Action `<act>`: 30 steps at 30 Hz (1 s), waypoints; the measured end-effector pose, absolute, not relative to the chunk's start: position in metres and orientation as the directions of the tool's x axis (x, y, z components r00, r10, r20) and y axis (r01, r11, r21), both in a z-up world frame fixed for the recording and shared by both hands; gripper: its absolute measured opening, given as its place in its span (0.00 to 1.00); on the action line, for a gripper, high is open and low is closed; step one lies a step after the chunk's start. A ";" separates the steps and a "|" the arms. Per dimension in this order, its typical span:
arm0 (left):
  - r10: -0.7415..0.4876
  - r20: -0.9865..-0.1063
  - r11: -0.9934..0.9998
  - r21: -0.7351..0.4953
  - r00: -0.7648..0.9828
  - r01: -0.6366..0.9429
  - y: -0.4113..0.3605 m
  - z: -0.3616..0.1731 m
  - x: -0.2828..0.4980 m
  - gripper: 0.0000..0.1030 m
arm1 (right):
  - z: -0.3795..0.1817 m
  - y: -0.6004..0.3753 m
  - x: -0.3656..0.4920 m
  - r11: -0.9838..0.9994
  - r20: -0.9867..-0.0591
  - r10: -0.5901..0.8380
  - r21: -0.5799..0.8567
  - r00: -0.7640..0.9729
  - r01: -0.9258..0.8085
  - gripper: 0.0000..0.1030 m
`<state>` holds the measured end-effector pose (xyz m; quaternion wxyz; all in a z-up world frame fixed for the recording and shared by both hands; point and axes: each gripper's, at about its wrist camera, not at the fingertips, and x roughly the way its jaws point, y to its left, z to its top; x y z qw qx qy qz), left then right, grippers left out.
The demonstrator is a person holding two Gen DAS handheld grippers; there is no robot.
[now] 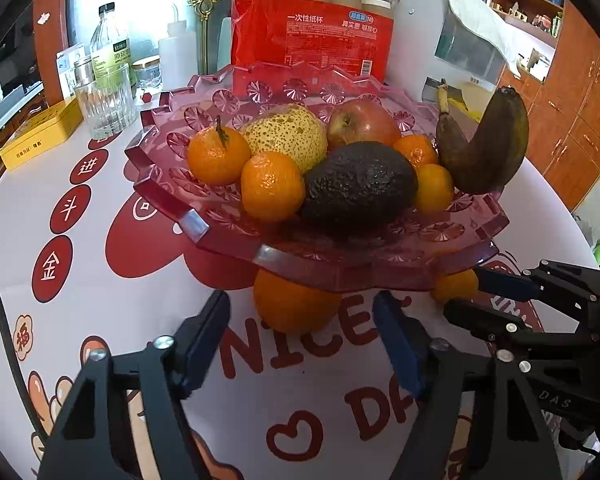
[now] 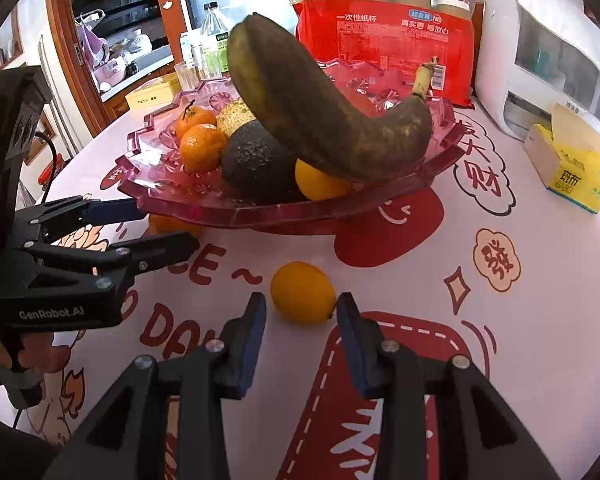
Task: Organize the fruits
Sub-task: 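Move the left tool to the orange by the bowl while the right tool approaches a small orange, then close the left tool on its orange while the right tool grasps the small orange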
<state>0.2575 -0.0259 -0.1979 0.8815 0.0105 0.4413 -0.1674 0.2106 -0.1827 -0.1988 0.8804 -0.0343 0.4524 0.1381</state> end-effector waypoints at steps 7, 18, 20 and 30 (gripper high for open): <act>-0.298 -0.754 0.943 -0.136 0.585 0.304 -0.026 -0.196 0.260 0.49 | -0.202 -0.181 0.213 0.959 -0.807 0.214 0.066 0.550 -0.276 0.34; -0.279 -0.763 0.947 -0.118 0.583 0.299 -0.026 -0.196 0.262 0.40 | -0.202 -0.179 0.217 0.957 -0.813 0.216 0.068 0.541 -0.281 0.32; -0.277 -0.766 0.947 -0.117 0.580 0.298 -0.026 -0.195 0.261 0.40 | -0.201 -0.179 0.216 0.956 -0.815 0.221 0.073 0.536 -0.284 0.32; -0.239 -0.794 0.957 -0.095 0.559 0.274 -0.022 -0.192 0.237 0.40 | -0.194 -0.179 0.203 0.953 -0.814 0.243 0.099 0.527 -0.286 0.32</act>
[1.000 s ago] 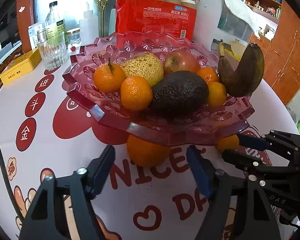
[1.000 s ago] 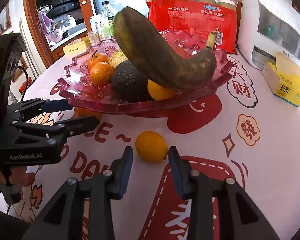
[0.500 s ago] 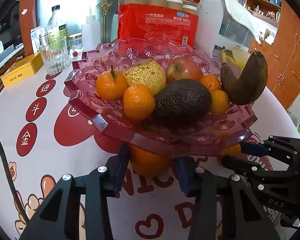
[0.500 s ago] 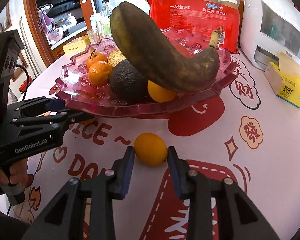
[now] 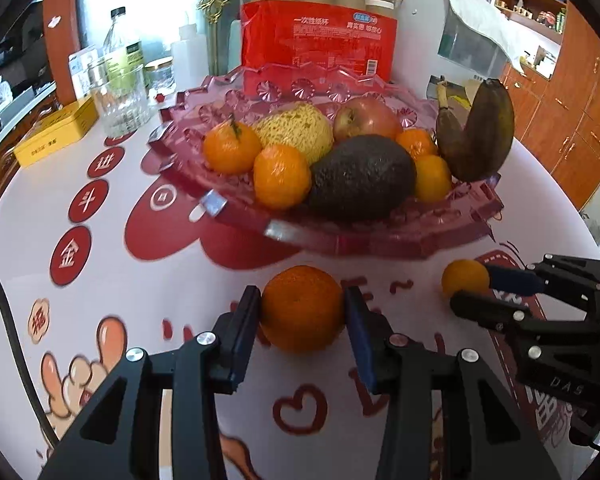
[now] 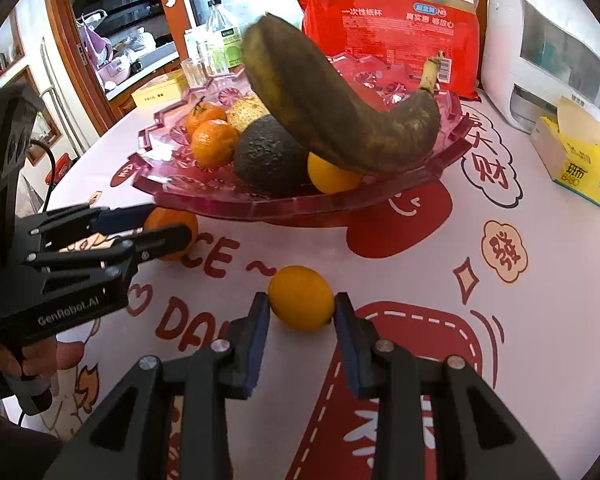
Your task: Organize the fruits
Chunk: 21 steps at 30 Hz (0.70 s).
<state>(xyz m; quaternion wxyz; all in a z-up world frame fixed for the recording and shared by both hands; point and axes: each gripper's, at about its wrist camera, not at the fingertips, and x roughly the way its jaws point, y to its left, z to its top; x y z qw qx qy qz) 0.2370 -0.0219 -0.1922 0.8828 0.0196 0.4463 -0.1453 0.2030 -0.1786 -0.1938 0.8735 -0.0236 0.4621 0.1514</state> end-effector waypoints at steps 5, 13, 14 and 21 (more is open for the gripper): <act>-0.206 -0.812 0.967 -0.085 0.547 0.238 -0.010 -0.190 0.223 0.40 | -0.185 -0.175 0.198 0.947 -0.806 0.262 0.109 0.531 -0.303 0.32; -0.154 -0.810 0.984 -0.073 0.565 0.163 0.018 -0.170 0.204 0.40 | -0.162 -0.158 0.187 0.913 -0.773 0.334 0.123 0.540 -0.389 0.32; -0.146 -0.805 0.985 -0.065 0.574 0.159 0.021 -0.165 0.203 0.40 | -0.158 -0.155 0.186 0.907 -0.766 0.345 0.125 0.542 -0.402 0.32; -0.145 -0.763 0.985 -0.053 0.631 0.162 0.025 -0.131 0.209 0.40 | -0.128 -0.144 0.185 0.884 -0.700 0.408 0.144 0.586 -0.444 0.32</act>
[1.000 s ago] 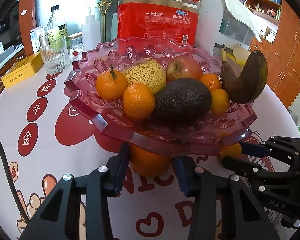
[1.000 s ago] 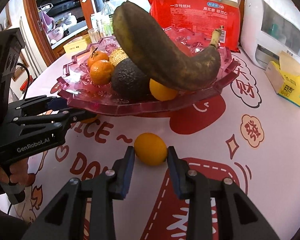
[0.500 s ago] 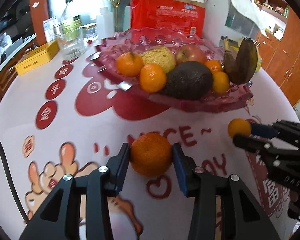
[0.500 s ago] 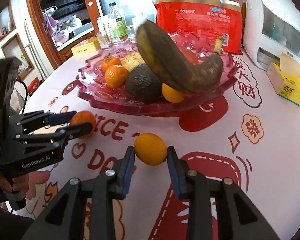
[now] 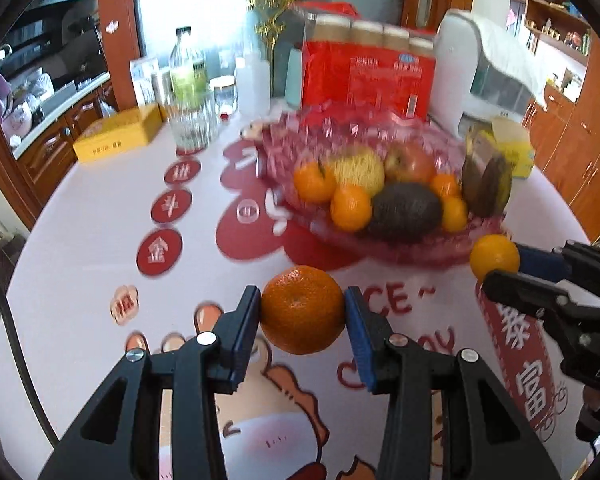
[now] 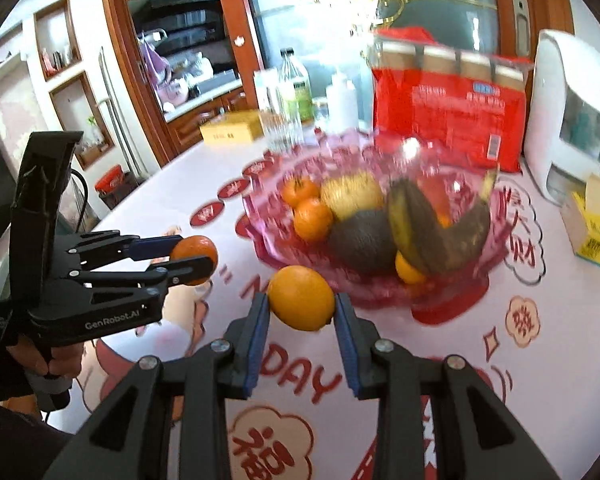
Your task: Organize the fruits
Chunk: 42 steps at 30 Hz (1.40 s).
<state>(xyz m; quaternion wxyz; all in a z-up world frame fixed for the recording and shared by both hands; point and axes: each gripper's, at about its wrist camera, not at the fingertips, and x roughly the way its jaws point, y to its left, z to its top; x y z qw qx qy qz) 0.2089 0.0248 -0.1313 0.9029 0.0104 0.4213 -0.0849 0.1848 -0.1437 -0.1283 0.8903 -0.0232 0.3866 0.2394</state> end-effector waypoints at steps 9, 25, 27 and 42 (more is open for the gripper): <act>-0.199 -0.728 0.971 -0.058 0.656 0.231 -0.001 -0.107 0.233 0.40 | -0.120 -0.146 0.203 0.908 -0.683 0.377 0.140 0.626 -0.395 0.32; -0.173 -0.753 0.982 -0.082 0.635 0.171 0.002 -0.106 0.240 0.76 | -0.124 -0.158 0.207 0.944 -0.706 0.302 0.126 0.641 -0.306 0.37; -0.166 -0.759 0.985 -0.097 0.629 0.143 0.009 -0.107 0.238 0.76 | -0.125 -0.161 0.203 0.946 -0.712 0.298 0.132 0.636 -0.296 0.37; -0.152 -0.859 0.961 -0.244 0.489 -0.130 0.113 -0.158 0.183 0.76 | -0.134 -0.168 0.179 0.947 -0.743 0.302 0.163 0.597 -0.276 0.37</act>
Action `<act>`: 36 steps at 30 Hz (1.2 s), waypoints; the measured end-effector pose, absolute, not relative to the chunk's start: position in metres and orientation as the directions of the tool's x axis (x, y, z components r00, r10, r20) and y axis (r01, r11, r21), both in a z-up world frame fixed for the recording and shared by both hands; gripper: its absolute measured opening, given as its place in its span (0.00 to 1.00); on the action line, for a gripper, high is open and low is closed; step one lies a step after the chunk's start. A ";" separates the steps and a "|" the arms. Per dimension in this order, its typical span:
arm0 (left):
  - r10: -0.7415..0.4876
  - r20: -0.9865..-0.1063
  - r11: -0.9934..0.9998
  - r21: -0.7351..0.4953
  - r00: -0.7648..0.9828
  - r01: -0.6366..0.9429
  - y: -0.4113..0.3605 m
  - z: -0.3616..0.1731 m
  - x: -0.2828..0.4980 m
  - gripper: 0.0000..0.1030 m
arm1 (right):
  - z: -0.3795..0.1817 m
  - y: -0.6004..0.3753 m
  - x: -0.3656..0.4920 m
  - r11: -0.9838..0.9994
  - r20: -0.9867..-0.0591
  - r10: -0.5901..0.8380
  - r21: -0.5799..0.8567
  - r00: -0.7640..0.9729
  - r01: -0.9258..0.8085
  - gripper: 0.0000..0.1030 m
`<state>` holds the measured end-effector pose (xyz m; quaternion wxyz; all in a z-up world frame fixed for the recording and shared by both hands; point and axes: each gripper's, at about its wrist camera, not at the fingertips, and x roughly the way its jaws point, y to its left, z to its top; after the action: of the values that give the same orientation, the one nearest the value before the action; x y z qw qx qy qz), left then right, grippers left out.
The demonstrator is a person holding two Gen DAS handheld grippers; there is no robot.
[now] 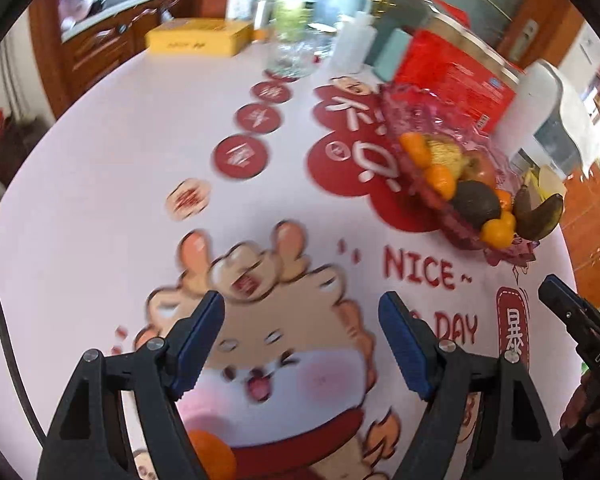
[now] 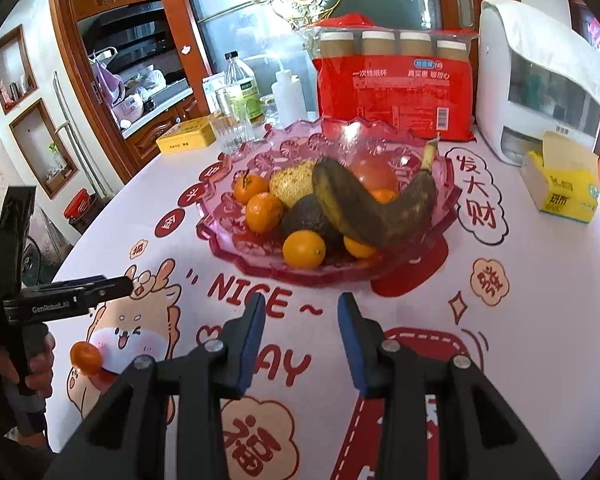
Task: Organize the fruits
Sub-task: 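Carry the orange in the left tool over the bowl and open it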
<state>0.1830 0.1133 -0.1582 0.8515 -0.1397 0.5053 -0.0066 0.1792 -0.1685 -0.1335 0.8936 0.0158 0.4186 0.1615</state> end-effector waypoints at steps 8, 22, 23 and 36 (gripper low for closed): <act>-0.119 -0.864 0.927 -0.273 0.490 -0.257 0.160 -0.171 0.143 0.76 | -0.146 -0.154 0.168 0.936 -0.772 0.323 0.173 0.547 -0.307 0.37; -0.089 -0.883 0.885 -0.282 0.460 -0.370 0.196 -0.185 0.096 0.76 | -0.151 -0.114 0.149 0.900 -0.804 0.357 0.160 0.475 -0.404 0.37; -0.094 -0.884 0.887 -0.283 0.458 -0.364 0.196 -0.184 0.094 0.76 | -0.149 -0.112 0.146 0.899 -0.803 0.356 0.156 0.478 -0.409 0.37; -0.230 -0.896 0.930 -0.317 0.380 -0.187 0.168 -0.181 0.073 0.75 | -0.137 -0.111 0.103 0.929 -0.799 0.315 0.148 0.512 -0.340 0.37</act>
<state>0.0728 0.1675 -0.1810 0.8092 -0.1869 0.5568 -0.0134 0.1029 -0.1114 -0.1366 0.8694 -0.0141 0.4567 0.1883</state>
